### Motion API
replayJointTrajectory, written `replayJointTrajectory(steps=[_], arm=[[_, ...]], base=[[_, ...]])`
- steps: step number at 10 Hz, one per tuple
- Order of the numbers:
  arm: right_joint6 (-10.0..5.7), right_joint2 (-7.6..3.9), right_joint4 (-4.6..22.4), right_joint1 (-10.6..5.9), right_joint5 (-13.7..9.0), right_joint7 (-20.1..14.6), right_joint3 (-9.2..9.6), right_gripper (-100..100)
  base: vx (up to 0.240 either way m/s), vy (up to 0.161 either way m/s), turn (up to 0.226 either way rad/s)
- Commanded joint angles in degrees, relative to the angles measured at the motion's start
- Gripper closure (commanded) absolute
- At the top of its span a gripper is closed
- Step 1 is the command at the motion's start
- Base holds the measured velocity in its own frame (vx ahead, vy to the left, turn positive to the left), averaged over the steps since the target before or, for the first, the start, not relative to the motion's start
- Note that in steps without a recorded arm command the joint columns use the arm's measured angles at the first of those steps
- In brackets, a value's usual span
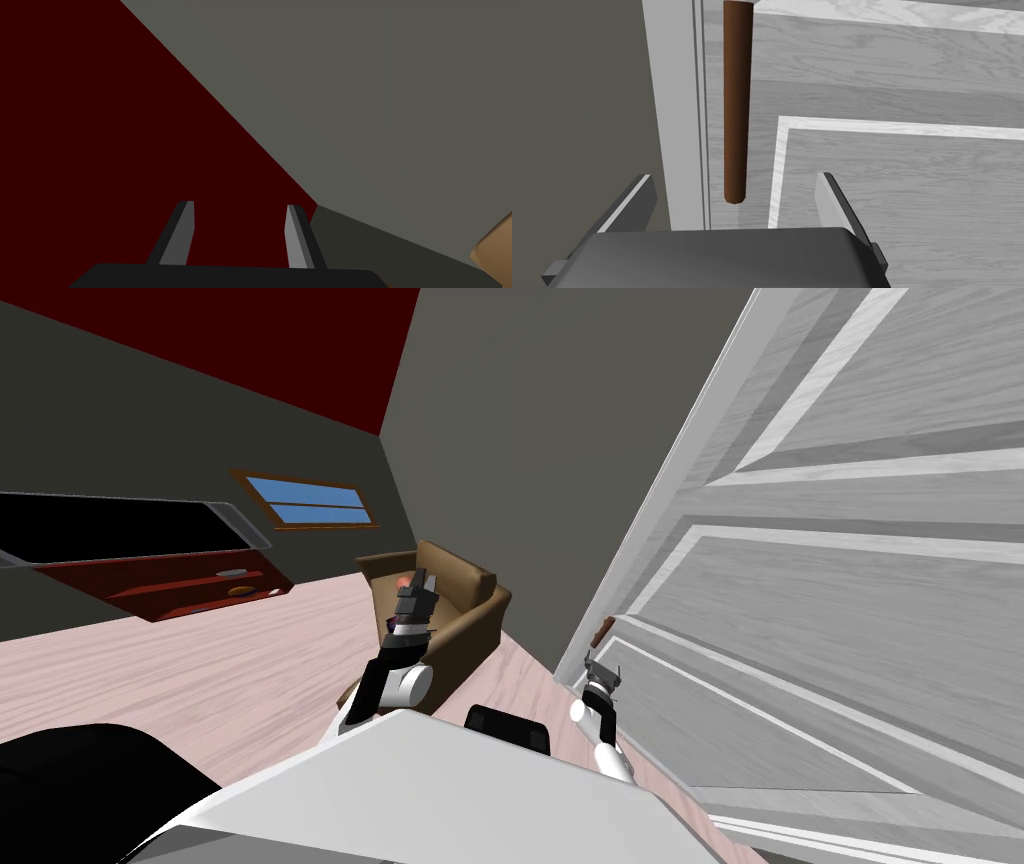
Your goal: Pull the door open
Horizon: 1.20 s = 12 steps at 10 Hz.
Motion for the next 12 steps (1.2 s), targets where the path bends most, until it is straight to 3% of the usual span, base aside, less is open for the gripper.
replayJointTrajectory(steps=[1, 3, 4, 5, 6, 9, 11, 12], arm=[[-0.62, 0.04, 2.01, -0.69, -0.56, -1.35, 0.08, -100], [-1.08, 0.09, 4.42, -1.58, -1.56, -3.1, 0.07, -100], [-1.14, 0.04, 4.23, -1.69, -1.16, -2.46, 0.09, -100], [-1.33, -1.63, 4.71, -0.8, -1.26, -4.73, 0.34, -100], [-1.33, -1.63, 4.71, -0.8, -1.26, -4.73, 0.34, -100], [-1.49, -4.68, 5.24, 0.95, -1.32, -8.42, 0.81, -100], [-1.57, -6.07, 5.48, 1.75, -1.35, -10.1, 1.02, -100], [-1.64, -7.45, 5.72, 2.54, -1.38, -11.77, 1.23, -100]], base=[[0.067, -0.03, 0.067], [0.054, -0.033, 0.065], [0.031, -0.021, 0.021], [0.163, 0.009, 0.03], [0.16, -0.004, 0.022], [0.148, -0.005, 0.03], [0.134, -0.003, 0.027], [0.126, -0.01, 0.03]])
